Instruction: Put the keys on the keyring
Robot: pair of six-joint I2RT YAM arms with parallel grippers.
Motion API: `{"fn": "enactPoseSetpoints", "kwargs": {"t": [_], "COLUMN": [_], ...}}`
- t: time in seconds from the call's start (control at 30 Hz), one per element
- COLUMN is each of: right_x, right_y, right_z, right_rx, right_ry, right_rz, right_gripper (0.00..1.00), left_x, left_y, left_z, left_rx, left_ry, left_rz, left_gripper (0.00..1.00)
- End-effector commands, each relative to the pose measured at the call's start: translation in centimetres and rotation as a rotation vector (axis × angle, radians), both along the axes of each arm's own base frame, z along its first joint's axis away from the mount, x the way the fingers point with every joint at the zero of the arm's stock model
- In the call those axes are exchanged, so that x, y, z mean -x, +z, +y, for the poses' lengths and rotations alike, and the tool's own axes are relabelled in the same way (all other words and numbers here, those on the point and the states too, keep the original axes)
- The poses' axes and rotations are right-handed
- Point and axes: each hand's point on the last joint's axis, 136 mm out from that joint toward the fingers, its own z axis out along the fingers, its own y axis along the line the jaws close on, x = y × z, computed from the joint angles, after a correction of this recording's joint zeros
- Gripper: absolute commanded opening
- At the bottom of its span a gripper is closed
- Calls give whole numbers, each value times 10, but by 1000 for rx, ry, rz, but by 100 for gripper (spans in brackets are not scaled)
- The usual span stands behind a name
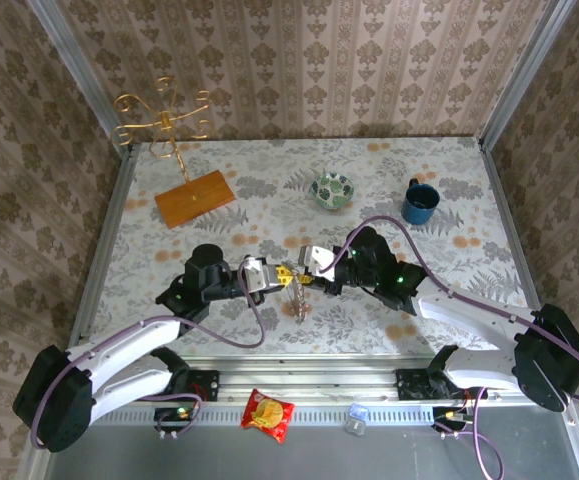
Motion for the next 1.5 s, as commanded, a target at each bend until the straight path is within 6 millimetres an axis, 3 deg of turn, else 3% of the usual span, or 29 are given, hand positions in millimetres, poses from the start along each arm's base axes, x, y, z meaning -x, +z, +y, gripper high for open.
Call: {"fn": "enactPoseSetpoints", "kwargs": {"t": [0.0,0.1,0.33,0.5,0.63,0.7,0.83,1.03,1.33,1.47], "right_x": [8,11,12,16,16,16,11,10,-2,-3], "right_y": [3,2,7,9,11,11,11,13,18,20], "right_z": [6,7,8,9,8,8,6,4,2,2], "right_rx": [-21,-23,-29,-31,-32,-31,-14,0,19,20], "right_ry": [56,70,77,97,99,97,73,64,12,9], "right_rz": [-34,-26,-38,-29,-32,-33,-41,-44,-81,-90], "right_gripper": [33,31,14,10,0,0,0,0,0,0], "left_x": [5,5,7,8,9,8,8,12,29,39], "left_y": [15,15,14,13,12,9,4,0,10,2], "left_z": [-4,-5,-5,-5,-5,-4,-1,6,11,10], "left_rx": [47,46,45,43,38,26,-20,-67,-74,-123], "left_ry": [-42,-43,-53,-59,-62,-57,-48,-46,-101,-165], "left_rz": [-21,-19,-11,-4,-3,-6,-27,-50,-15,56], "left_gripper": [0,0,0,0,0,0,24,38,31,28]}}
